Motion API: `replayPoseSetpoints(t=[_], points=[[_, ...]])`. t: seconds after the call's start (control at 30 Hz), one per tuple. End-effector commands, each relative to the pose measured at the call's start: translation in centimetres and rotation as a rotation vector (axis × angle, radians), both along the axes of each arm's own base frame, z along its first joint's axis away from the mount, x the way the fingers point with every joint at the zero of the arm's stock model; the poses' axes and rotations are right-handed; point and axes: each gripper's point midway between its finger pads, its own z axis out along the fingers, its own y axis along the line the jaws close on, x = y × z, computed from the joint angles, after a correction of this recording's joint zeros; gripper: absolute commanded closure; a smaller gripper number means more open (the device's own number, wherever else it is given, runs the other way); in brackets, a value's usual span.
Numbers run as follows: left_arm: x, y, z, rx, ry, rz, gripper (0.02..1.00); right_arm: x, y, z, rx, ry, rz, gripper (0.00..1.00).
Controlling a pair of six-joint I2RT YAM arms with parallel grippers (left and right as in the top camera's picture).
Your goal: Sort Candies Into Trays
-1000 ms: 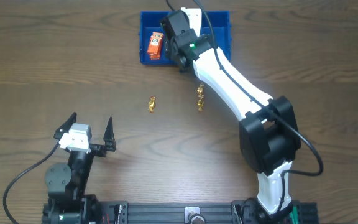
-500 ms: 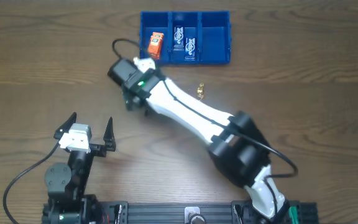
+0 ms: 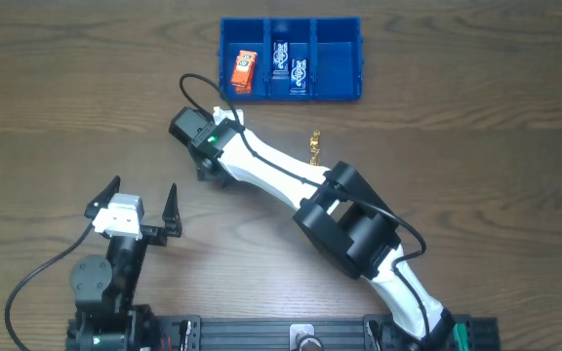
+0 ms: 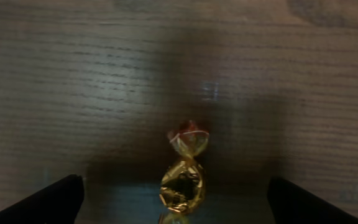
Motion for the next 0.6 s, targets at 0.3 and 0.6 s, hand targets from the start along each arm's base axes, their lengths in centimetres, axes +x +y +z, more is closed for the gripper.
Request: replayPoseSetpoints(t=[0.3, 0.6], points=[[-0.04, 0.04, -1.63, 0.013, 0.043, -0.002, 0.020, 1.16, -1.43, -0.28, -0.002, -0.004, -0.106, 0.329], [-0.04, 0.04, -1.63, 0.013, 0.043, -0.002, 0.020, 0.87, -1.30, -0.81, -0.006, 0.009, -0.100, 0.457]])
